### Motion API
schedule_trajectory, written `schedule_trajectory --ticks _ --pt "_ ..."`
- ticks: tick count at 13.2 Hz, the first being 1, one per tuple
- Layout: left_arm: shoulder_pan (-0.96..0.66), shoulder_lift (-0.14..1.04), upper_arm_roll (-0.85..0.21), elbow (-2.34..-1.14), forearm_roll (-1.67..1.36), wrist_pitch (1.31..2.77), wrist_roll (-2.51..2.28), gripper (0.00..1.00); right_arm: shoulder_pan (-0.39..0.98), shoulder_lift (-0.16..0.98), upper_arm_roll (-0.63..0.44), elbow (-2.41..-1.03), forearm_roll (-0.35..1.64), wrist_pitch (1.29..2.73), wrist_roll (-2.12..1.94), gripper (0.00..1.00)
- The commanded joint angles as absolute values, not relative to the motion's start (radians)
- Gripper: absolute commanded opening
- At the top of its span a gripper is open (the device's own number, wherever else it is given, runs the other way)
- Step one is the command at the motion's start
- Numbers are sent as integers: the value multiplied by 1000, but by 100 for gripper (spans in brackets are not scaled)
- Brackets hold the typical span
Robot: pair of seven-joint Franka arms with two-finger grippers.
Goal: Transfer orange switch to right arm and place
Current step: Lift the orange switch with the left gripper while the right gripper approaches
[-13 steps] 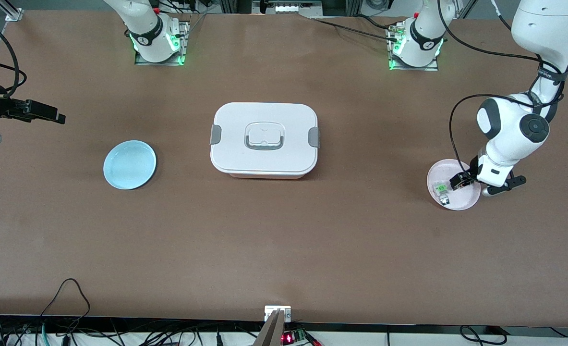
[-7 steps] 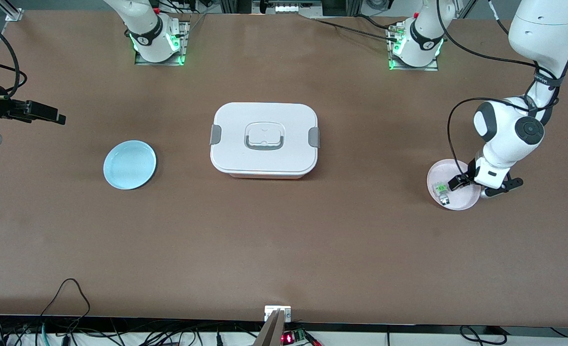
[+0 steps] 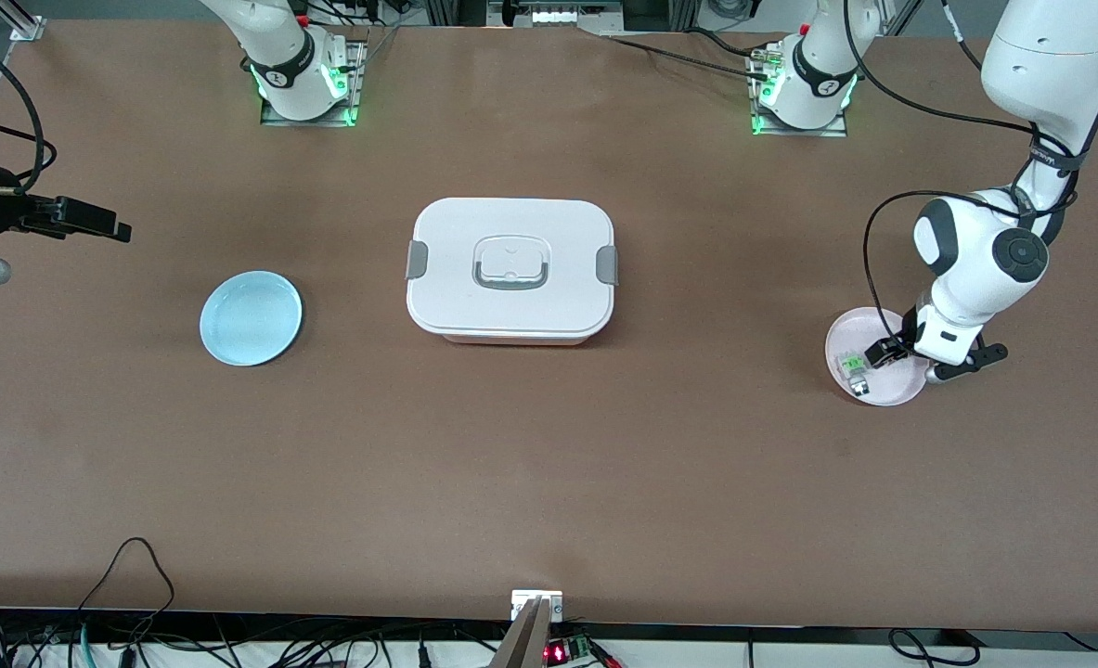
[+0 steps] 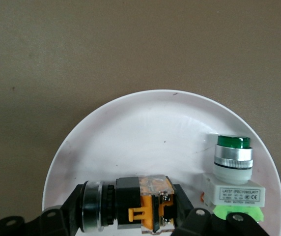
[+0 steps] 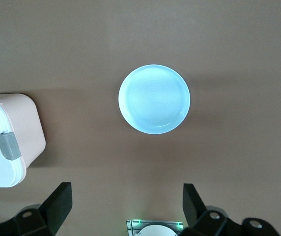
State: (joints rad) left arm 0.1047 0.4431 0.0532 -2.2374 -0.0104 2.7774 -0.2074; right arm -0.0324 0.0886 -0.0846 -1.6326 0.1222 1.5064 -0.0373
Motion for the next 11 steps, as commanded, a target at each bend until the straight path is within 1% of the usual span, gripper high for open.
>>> schedule_trajectory --ticks 1,3,7,10,11 --pt "109 446 49 -2218 -15 2760 -187 26 -32 94 -83 -1621 147 1502 -44 100" --pt "106 427 48 -2180 -15 2670 -186 26 -32 95 -81 -1623 149 1499 -43 100" --pt "100 410 48 -2011 -14 2351 -181 26 -32 91 -80 -1623 175 1494 -49 100" --pt "98 411 46 -1909 -14 2180 -163 26 -32 80 -78 -1614 195 1488 -51 100" --pt "98 410 38 -1878 -15 2113 -160 24 -31 78 -77 -1611 224 1488 -48 100"
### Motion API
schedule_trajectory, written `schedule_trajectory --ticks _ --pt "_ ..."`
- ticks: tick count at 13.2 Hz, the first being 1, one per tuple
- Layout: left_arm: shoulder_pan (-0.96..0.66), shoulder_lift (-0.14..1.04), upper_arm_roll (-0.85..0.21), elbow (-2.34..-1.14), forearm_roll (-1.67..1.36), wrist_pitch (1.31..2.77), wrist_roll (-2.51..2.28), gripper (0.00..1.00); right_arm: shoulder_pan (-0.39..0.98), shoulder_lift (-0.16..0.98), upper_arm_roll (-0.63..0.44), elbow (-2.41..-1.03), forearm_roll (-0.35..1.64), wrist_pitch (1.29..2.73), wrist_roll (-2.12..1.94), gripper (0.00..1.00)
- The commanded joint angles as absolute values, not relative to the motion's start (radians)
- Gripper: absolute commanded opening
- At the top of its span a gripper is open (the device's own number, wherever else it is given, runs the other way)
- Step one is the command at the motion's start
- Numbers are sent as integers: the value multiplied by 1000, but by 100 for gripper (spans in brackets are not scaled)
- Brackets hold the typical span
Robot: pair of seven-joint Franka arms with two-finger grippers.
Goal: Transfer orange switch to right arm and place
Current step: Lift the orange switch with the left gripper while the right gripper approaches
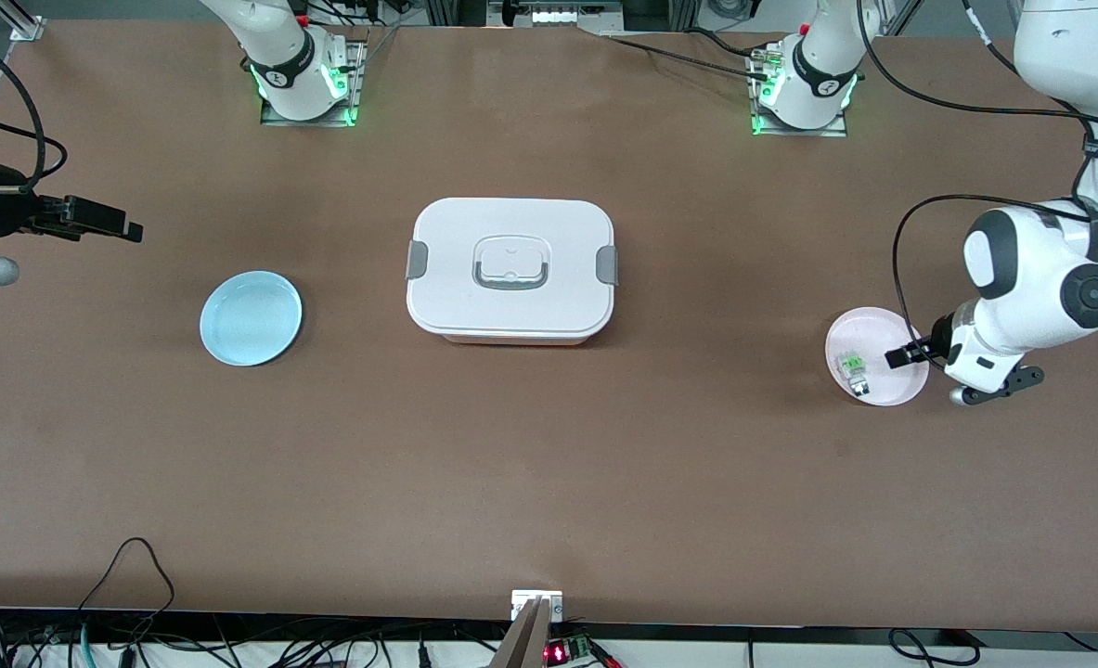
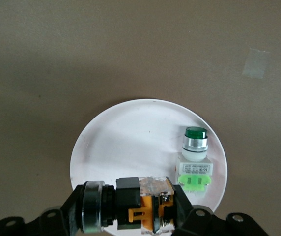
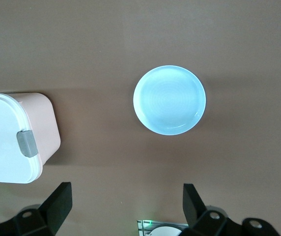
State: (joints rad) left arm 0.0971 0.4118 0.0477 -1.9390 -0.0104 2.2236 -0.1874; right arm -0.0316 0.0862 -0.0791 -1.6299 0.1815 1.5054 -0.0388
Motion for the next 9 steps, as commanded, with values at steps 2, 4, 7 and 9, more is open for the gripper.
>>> schedule_trajectory --ticks 2,4,7,9 --pt "101 410 29 -1817 -29 2019 -135 18 -28 81 -75 -1605 306 1489 -41 100" --pt "100 402 14 -1783 -29 2016 -79 18 -14 86 -75 -1603 333 1497 -40 100" --pt "107 391 -12 -1738 -95 2016 53 17 26 91 -75 -1603 339 1502 -35 100" --pt "106 390 -14 -1718 -167 2016 176 17 46 91 -75 -1603 374 1503 -29 100"
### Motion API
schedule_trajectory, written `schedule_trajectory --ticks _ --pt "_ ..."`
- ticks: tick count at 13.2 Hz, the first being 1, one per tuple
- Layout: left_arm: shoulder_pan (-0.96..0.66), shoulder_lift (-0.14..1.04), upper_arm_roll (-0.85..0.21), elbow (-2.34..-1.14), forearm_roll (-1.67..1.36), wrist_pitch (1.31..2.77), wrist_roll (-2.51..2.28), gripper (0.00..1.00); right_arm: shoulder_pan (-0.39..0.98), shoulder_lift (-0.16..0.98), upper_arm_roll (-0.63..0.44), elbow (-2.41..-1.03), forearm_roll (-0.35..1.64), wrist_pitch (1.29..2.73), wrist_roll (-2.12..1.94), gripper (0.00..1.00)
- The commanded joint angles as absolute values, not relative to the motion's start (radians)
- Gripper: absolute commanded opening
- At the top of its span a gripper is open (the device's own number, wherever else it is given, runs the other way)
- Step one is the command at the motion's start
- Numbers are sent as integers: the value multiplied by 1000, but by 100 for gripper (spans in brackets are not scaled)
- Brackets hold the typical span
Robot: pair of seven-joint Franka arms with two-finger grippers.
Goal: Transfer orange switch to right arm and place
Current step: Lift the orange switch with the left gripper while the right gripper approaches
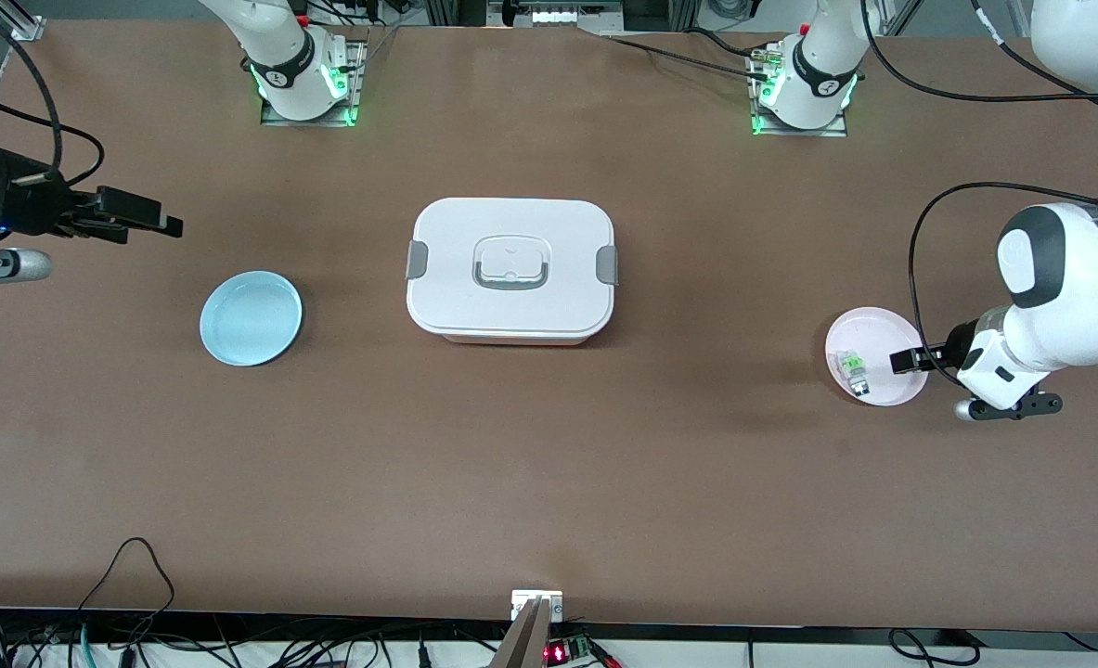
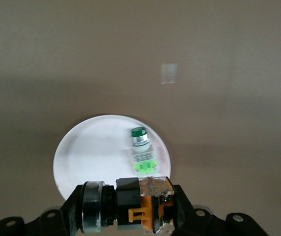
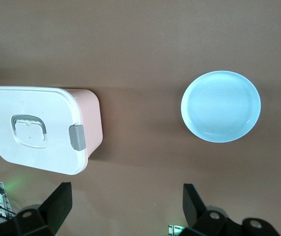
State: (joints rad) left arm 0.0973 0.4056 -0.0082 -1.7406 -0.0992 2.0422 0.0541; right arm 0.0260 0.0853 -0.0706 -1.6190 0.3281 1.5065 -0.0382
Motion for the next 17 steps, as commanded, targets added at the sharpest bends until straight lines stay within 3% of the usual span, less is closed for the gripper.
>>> schedule_trajectory --ticks 1,7,10,12,17 --pt "107 390 -14 -1715 -219 2016 237 17 52 91 -75 -1603 408 1505 -6 100" --pt "109 359 -64 -1666 -598 1785 512 13 113 127 -75 -1603 570 1606 26 100" --pt "110 364 -127 -1583 -739 1610 586 0 156 155 -75 -1605 673 1678 26 100" --pt "101 368 -146 -1586 -863 1533 594 0 164 179 -75 -1605 753 1687 26 100" --pt "91 411 -265 -1586 -1150 1531 800 0 212 202 -75 -1601 827 1706 28 100"
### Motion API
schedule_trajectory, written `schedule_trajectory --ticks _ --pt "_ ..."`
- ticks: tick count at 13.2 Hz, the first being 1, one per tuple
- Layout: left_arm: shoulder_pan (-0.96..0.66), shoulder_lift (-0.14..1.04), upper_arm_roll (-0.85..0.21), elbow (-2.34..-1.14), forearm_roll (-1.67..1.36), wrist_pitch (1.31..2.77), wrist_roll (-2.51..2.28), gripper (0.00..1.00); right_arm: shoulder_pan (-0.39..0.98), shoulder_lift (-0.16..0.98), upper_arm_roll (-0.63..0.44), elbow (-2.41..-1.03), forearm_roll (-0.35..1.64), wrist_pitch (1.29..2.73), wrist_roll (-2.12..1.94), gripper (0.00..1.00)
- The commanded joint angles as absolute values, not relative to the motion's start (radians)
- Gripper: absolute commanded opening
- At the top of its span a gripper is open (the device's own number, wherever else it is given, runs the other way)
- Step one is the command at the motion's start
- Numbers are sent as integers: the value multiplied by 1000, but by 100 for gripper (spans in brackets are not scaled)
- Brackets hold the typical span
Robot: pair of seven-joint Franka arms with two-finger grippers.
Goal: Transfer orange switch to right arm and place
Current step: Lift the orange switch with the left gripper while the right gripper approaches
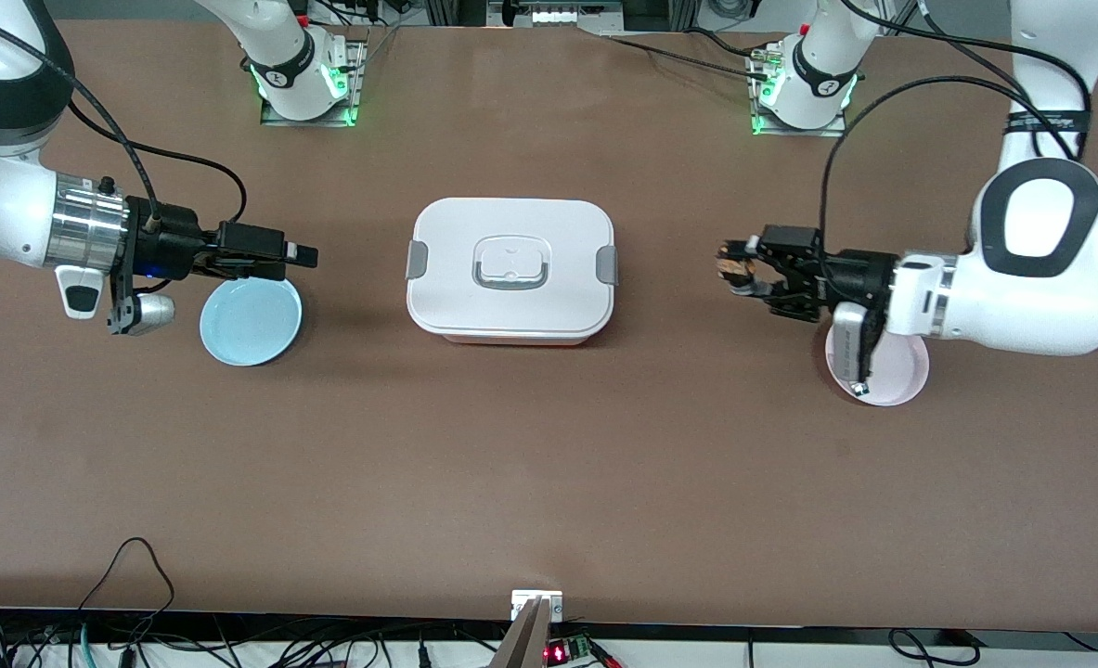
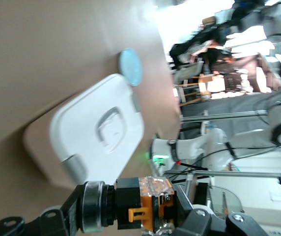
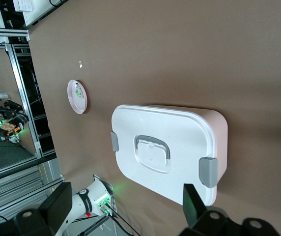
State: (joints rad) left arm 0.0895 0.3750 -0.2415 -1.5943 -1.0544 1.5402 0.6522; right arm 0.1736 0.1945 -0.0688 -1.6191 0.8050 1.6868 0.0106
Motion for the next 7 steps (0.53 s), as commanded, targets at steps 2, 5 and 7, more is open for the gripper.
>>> schedule_trajectory --ticks 2,5,7 --pt "74 439 -265 -1589 -1212 1535 984 0 253 202 -75 -1601 827 1741 47 100" --pt "9 459 -265 -1591 -1342 1632 1236 0 291 210 -75 -1601 825 1769 54 100" --pt "-37 454 -267 -1595 -1409 1712 1363 0 310 210 -74 -1600 825 1776 54 100"
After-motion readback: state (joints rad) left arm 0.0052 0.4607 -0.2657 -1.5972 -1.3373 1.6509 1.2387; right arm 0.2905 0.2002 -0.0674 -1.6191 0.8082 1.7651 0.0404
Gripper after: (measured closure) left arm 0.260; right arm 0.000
